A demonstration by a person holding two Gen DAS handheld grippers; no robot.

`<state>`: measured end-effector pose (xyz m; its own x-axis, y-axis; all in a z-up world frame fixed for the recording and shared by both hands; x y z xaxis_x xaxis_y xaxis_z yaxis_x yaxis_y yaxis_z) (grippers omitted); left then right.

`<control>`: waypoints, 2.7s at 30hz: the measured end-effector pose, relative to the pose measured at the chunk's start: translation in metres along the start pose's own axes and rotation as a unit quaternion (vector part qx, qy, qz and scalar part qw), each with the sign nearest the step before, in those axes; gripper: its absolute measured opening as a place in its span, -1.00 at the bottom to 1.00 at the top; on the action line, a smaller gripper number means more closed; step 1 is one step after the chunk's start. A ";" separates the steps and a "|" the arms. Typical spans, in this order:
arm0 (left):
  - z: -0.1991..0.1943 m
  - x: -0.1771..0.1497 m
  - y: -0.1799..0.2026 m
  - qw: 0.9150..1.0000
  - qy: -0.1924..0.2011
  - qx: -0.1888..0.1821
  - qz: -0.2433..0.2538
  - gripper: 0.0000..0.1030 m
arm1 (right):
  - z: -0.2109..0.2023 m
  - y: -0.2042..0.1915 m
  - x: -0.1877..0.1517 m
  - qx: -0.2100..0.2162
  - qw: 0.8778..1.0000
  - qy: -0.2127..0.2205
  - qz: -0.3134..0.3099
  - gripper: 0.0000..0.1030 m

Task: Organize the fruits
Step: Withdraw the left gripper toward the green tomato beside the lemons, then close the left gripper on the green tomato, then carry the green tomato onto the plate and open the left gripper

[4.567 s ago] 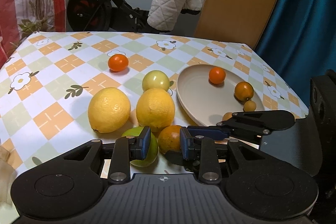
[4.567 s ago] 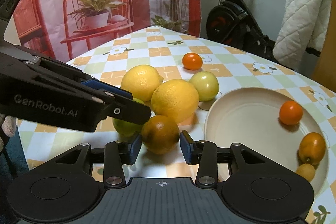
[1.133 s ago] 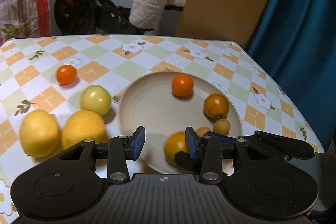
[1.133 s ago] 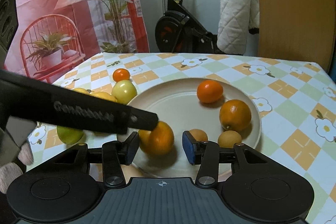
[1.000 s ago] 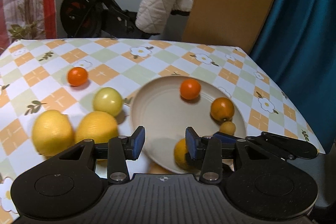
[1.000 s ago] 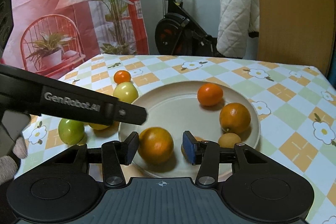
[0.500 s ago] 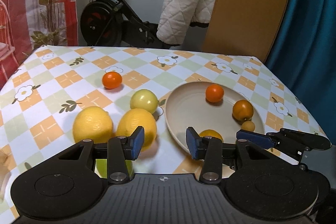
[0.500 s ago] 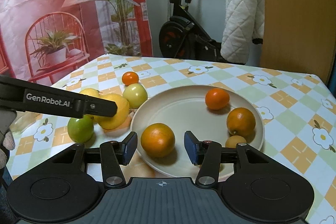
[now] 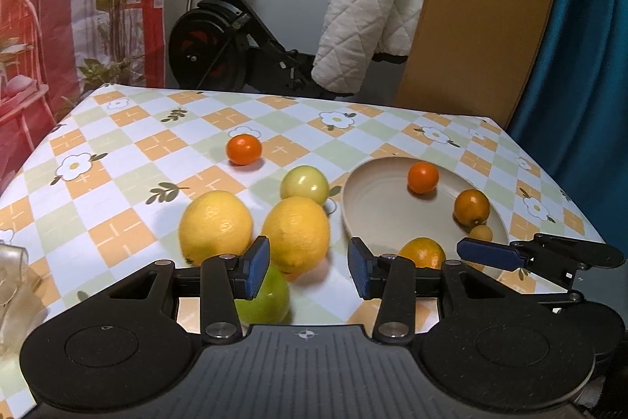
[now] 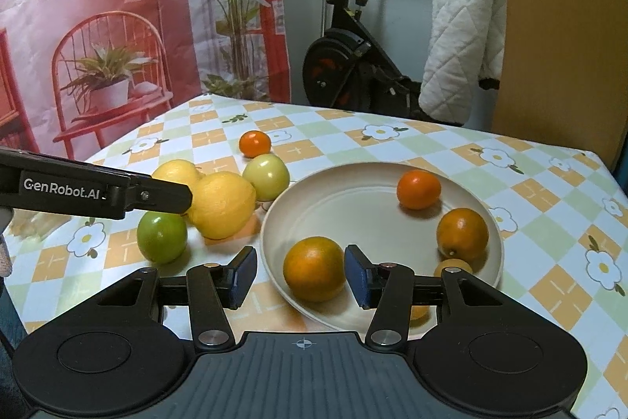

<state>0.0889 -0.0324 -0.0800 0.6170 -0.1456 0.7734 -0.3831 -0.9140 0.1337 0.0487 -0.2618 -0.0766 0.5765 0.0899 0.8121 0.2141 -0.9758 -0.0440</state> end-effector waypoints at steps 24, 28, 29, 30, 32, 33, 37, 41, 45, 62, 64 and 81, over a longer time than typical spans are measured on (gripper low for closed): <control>-0.006 -0.004 -0.030 0.999 -0.003 0.018 -0.041 -0.11 | 0.018 -0.032 0.011 0.032 0.998 -0.010 -0.046 -0.12; -0.003 -0.006 -0.035 0.998 -0.013 0.018 -0.051 -0.11 | 0.024 -0.040 0.012 0.045 0.997 -0.014 -0.054 -0.12; -0.002 -0.007 -0.036 0.998 -0.017 0.018 -0.055 -0.11 | 0.026 -0.043 0.012 0.051 0.997 -0.017 -0.057 -0.12; -0.001 -0.007 -0.038 0.998 -0.021 0.017 -0.059 -0.11 | 0.028 -0.048 0.011 0.058 0.996 -0.020 -0.063 -0.12; 0.001 -0.009 -0.040 0.997 -0.028 0.014 -0.066 -0.11 | 0.031 -0.057 0.010 0.071 0.994 -0.024 -0.076 -0.12; 0.002 -0.009 -0.041 0.997 -0.030 0.012 -0.068 -0.11 | 0.033 -0.062 0.010 0.077 0.993 -0.026 -0.082 -0.12; 0.005 -0.010 -0.041 0.997 -0.035 0.003 -0.073 -0.11 | 0.037 -0.082 0.010 0.099 0.989 -0.030 -0.108 -0.12; 0.008 -0.011 -0.043 0.996 -0.039 -0.005 -0.080 -0.01 | 0.042 -0.094 0.010 0.108 0.985 -0.035 -0.127 -0.12; 0.013 -0.013 -0.045 0.995 -0.044 -0.007 -0.087 0.03 | 0.049 -0.099 0.009 0.111 0.984 -0.041 -0.130 -0.12; 0.029 -0.018 -0.040 0.995 -0.060 -0.019 -0.082 -0.11 | 0.069 -0.104 0.008 0.119 0.984 -0.048 -0.123 -0.14; 0.029 -0.019 -0.038 0.995 -0.059 -0.016 -0.076 -0.11 | 0.068 -0.104 0.007 0.120 0.984 -0.048 -0.122 -0.17; 0.014 -0.016 -0.020 0.996 -0.054 -0.025 -0.063 -0.11 | 0.045 -0.087 0.006 0.126 0.988 -0.031 -0.085 -0.21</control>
<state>0.0961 -0.0168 -0.1035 0.7310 -0.0733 0.6784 -0.3301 -0.9081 0.2576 0.0688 -0.1678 -0.0941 0.5613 0.2679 0.7830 0.4966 -0.8659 -0.0597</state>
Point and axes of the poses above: each gripper's, at about its wrist camera, not at the fingertips, and z roughly the way its jaws point, y to its right, x to its top, the point moved 4 cm from there along z, roughly the way its jaws point, and after that the axes turned 1 degree about -z, right-handed, at the moved point
